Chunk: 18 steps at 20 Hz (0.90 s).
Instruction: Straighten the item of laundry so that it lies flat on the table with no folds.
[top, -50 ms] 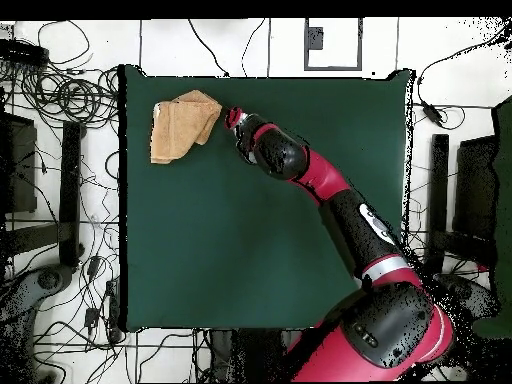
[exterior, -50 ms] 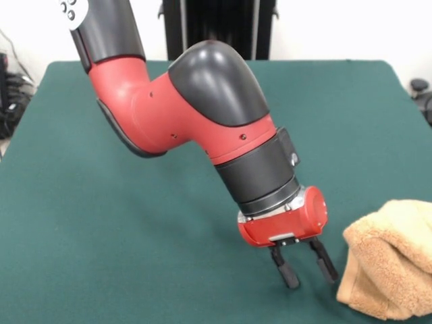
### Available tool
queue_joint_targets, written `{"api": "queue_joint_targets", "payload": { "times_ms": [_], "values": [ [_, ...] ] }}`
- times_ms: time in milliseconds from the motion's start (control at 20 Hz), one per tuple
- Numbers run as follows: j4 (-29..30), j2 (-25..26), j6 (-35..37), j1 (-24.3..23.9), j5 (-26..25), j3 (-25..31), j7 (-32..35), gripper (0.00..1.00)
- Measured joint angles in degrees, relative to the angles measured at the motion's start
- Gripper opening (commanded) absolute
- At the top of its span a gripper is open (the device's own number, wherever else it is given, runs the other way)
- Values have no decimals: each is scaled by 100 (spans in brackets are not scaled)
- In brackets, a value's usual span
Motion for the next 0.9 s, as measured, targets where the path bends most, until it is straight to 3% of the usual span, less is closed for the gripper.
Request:
{"api": "queue_joint_targets", "payload": {
  "times_ms": [900],
  "values": [
    [149,144,-1,-124,174,197,0,100]
  ]
}}
